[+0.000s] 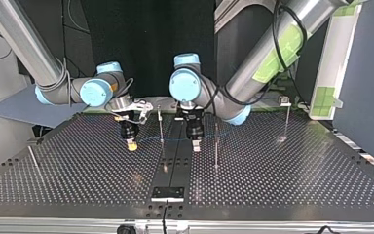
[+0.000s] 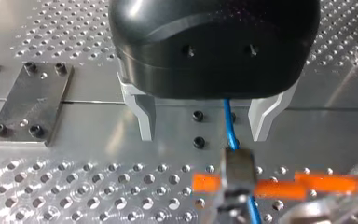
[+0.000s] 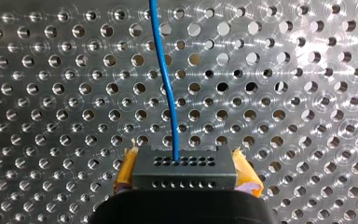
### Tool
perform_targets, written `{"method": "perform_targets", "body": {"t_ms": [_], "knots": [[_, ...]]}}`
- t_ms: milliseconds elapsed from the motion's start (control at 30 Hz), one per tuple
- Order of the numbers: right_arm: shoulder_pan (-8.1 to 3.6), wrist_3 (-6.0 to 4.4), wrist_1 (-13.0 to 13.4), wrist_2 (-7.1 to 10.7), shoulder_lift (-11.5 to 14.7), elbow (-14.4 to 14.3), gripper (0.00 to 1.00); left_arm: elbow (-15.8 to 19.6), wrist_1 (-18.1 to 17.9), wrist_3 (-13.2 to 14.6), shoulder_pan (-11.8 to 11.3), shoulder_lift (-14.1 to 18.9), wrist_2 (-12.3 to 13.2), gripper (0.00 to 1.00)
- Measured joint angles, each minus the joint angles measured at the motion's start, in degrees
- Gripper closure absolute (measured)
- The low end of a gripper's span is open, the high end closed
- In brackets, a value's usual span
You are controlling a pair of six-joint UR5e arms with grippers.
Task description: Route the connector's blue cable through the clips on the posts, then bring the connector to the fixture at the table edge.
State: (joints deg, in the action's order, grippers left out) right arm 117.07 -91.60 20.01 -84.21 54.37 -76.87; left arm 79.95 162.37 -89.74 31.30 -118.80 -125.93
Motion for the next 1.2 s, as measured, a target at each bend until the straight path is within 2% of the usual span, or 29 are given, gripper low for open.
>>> {"method": "perform_targets", "body": {"t_ms": [233, 533, 1200], "knots": [[0.00, 0.00, 0.0, 0.00, 0.0, 0.0, 1.00, 0.0, 0.1, 0.1, -0.2, -0.2, 0.0, 0.00], [0.00, 0.00, 0.0, 0.00, 0.0, 0.0, 1.00, -0.6, -0.2, 0.5, -0.1, -2.4, 0.0, 0.00], [0.29, 0.17, -0.4, 0.00, 0.0, 0.0, 1.00, -1.1, -0.2, -0.2, -0.4, -2.5, 0.4, 0.00]]}}
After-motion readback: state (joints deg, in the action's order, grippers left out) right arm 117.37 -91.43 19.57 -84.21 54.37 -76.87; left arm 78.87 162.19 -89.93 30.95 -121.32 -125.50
